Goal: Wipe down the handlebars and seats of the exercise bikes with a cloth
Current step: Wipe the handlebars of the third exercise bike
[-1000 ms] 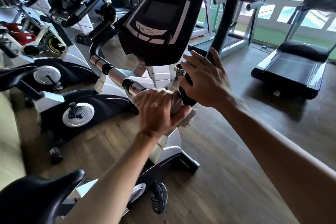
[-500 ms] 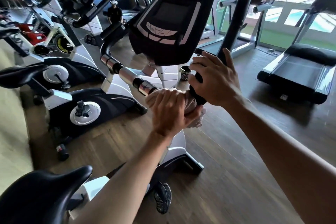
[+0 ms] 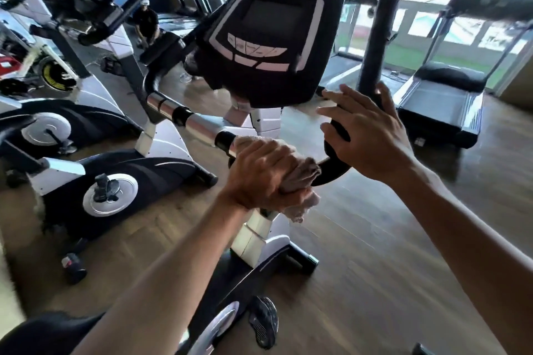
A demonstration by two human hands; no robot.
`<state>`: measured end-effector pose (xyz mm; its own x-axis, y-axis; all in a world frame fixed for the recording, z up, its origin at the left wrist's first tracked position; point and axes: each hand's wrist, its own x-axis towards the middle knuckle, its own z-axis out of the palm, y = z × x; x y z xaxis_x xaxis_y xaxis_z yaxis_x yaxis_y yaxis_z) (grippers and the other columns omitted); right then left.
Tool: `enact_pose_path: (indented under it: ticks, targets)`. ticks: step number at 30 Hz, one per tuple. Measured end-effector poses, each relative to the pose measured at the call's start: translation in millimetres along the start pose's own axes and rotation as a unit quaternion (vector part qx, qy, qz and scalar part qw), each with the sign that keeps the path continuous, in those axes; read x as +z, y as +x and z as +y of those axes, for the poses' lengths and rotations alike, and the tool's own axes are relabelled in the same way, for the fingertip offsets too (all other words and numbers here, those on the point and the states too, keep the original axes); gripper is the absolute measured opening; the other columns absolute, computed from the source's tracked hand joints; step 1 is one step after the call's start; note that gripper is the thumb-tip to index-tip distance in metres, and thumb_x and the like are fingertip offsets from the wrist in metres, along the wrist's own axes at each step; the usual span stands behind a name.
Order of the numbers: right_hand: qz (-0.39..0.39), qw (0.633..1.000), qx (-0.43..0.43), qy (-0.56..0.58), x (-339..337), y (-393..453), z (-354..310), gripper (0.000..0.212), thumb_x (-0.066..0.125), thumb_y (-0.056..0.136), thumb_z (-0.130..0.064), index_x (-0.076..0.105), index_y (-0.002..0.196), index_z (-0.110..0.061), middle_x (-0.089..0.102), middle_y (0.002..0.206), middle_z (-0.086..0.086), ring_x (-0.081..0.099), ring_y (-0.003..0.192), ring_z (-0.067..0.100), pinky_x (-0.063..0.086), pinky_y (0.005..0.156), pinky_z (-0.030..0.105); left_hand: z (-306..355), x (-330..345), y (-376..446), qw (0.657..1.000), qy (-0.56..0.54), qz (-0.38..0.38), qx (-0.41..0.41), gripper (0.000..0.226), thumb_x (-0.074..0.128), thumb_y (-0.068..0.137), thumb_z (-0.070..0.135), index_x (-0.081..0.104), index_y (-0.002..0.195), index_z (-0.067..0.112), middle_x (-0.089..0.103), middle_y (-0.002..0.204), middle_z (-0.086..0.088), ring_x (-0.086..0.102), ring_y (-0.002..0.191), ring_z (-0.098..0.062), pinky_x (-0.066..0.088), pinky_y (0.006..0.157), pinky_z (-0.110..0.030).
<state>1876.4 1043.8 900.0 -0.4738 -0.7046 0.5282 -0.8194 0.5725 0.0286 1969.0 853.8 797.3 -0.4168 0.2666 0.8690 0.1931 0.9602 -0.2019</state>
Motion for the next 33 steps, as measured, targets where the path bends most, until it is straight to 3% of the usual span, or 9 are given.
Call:
enact_pose_path:
  ticks: [3, 6, 11, 14, 18, 22, 26, 31, 33]
  targets:
    - [0.019, 1.000, 0.024, -0.004, 4.5, -6.4, -10.8, 0.047, 0.035, 0.100, -0.041, 0.065, 0.134, -0.029, 0.043, 0.158, -0.013, 0.027, 0.153, 0.011, -0.005, 0.127, 0.043, -35.2, -6.5, -8.2, 1.000, 0.006, -0.001, -0.009, 0.058, 0.058, 0.084, 0.071, 0.076, 0.089, 0.016, 0.074, 0.093, -0.003, 0.071, 0.088, -0.026, 0.050, 0.083, -0.040]
    - [0.051, 0.998, 0.036, -0.016, 10.6, -15.2, -21.0, 0.044, 0.037, 0.102, -0.035, 0.067, 0.134, -0.025, 0.048, 0.156, -0.008, 0.032, 0.151, 0.013, 0.004, 0.127, 0.045, -66.0, -19.1, -13.6, 0.999, 0.012, 0.021, -0.034, 0.048, 0.057, 0.084, 0.062, 0.074, 0.083, 0.017, 0.072, 0.083, 0.000, 0.069, 0.081, -0.024, 0.044, 0.081, -0.038]
    - [0.063, 0.994, 0.088, -0.031, 11.9, -14.8, -33.4, 0.042, 0.040, 0.100, -0.033, 0.070, 0.128, -0.026, 0.050, 0.154, -0.009, 0.034, 0.150, 0.010, 0.003, 0.127, 0.042, -25.6, -5.3, -14.1, 0.993, -0.016, 0.008, -0.121, 0.061, 0.044, 0.096, 0.064, 0.074, 0.089, 0.013, 0.073, 0.089, -0.005, 0.068, 0.087, -0.029, 0.050, 0.089, -0.042]
    - [0.041, 0.990, 0.095, -0.097, 15.0, -16.6, -45.5, 0.046, 0.038, 0.100, -0.037, 0.068, 0.131, -0.022, 0.044, 0.159, 0.000, 0.030, 0.152, 0.018, 0.007, 0.128, 0.046, -11.4, 0.6, -11.9, 0.997, -0.039, 0.005, -0.069, 0.057, 0.041, 0.101, 0.058, 0.073, 0.093, 0.012, 0.072, 0.093, -0.006, 0.067, 0.088, -0.028, 0.052, 0.087, -0.043]
    - [0.027, 0.990, 0.036, -0.130, 29.2, -23.8, -71.6, 0.043, 0.042, 0.100, -0.031, 0.068, 0.129, -0.010, 0.054, 0.150, 0.012, 0.037, 0.149, 0.027, 0.014, 0.127, 0.051, -63.6, -1.1, -19.0, 0.999, -0.037, 0.004, 0.035, 0.044, 0.045, 0.104, 0.046, 0.076, 0.093, 0.016, 0.073, 0.093, -0.003, 0.068, 0.084, -0.026, 0.052, 0.078, -0.041]
    - [0.028, 0.992, 0.029, -0.116, 48.9, -33.5, -84.7, 0.040, 0.041, 0.101, -0.025, 0.070, 0.124, -0.010, 0.068, 0.132, 0.006, 0.055, 0.136, 0.023, 0.017, 0.127, 0.048, -71.0, -9.6, -17.9, 0.997, -0.045, 0.026, -0.056, 0.044, 0.043, 0.104, 0.038, 0.074, 0.083, 0.016, 0.071, 0.081, -0.003, 0.066, 0.077, -0.025, 0.047, 0.079, -0.040]
    - [0.048, 0.992, 0.045, -0.110, 53.7, -34.2, -87.3, 0.038, 0.040, 0.099, -0.025, 0.071, 0.117, -0.012, 0.073, 0.120, 0.004, 0.065, 0.120, 0.022, 0.020, 0.125, 0.041, -28.7, -13.1, -8.0, 0.985, -0.006, -0.030, -0.170, 0.043, 0.045, 0.098, 0.039, 0.075, 0.082, 0.013, 0.074, 0.084, -0.005, 0.067, 0.084, -0.025, 0.043, 0.088, -0.039]
    - [0.076, 0.993, 0.039, -0.082, 53.8, -34.5, -86.9, 0.033, 0.043, 0.098, -0.022, 0.072, 0.112, -0.012, 0.074, 0.114, 0.003, 0.068, 0.110, 0.022, 0.018, 0.124, 0.034, -80.0, -17.1, -9.1, 0.998, -0.017, -0.054, -0.007, 0.041, 0.046, 0.098, 0.042, 0.077, 0.084, 0.018, 0.076, 0.085, 0.001, 0.071, 0.080, -0.020, 0.037, 0.081, -0.034]
    - [0.077, 0.993, 0.040, -0.077, 52.8, -34.1, -87.2, 0.032, 0.043, 0.098, -0.022, 0.072, 0.110, -0.012, 0.074, 0.112, 0.002, 0.069, 0.107, 0.022, 0.016, 0.124, 0.033, -96.4, -13.9, -14.4, 0.998, -0.021, -0.061, 0.000, 0.043, 0.044, 0.099, 0.044, 0.076, 0.084, 0.019, 0.075, 0.085, 0.003, 0.070, 0.080, -0.019, 0.038, 0.081, -0.034]
